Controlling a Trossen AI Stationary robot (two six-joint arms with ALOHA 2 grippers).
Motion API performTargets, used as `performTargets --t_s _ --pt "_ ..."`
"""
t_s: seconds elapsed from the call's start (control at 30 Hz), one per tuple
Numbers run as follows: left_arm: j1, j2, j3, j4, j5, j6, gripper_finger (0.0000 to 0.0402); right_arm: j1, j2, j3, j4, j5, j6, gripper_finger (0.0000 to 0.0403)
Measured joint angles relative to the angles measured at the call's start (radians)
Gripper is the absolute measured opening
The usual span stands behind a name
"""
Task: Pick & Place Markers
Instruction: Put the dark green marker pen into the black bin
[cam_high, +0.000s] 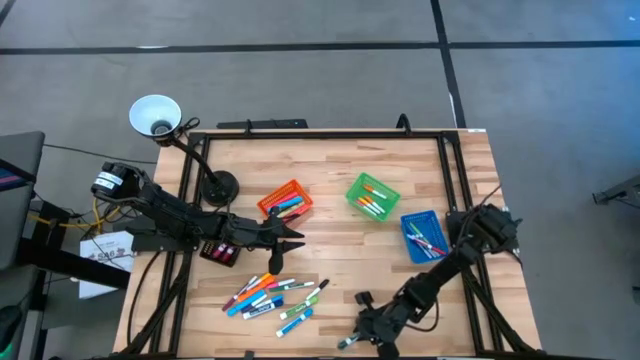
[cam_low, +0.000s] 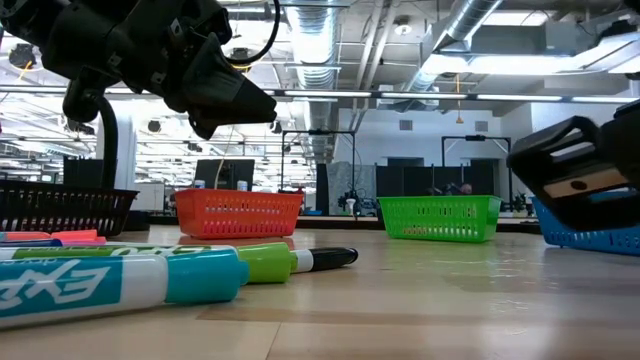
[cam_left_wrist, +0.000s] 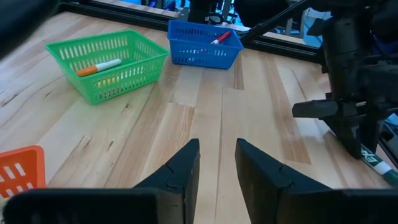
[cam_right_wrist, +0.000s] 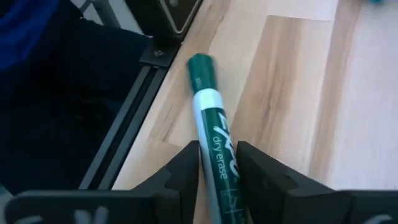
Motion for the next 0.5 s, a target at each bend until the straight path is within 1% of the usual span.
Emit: performTargets --t_s 0.1,0.2,0.3,0.43,0.5 --pt "0.000 0.000 0.000 0.000 0.000 0.000 0.0099 -0.009 -0.001 0.000 -0.002 -0.003 0.001 0.0072" --pt "0.002 0.000 0.000 0.000 0.000 0.000 0.0099 -0.015 -0.007 0.001 -0.005 -0.001 -0.047 0.0051" --pt "0.006 0.000 0.000 0.000 0.000 0.001 0.0099 -0.030 -0.021 -0.001 -0.025 0.026 -0.101 0.0053" --pt "0.010 0.000 0.000 0.000 -0.002 0.001 0.0099 -0.061 -0.061 -0.003 -0.088 0.052 -0.097 0.0074" --pt "0.011 0.000 0.000 0.001 -0.004 0.001 0.0099 -0.081 -0.091 -0.003 -0.137 0.055 -0.097 0.0074"
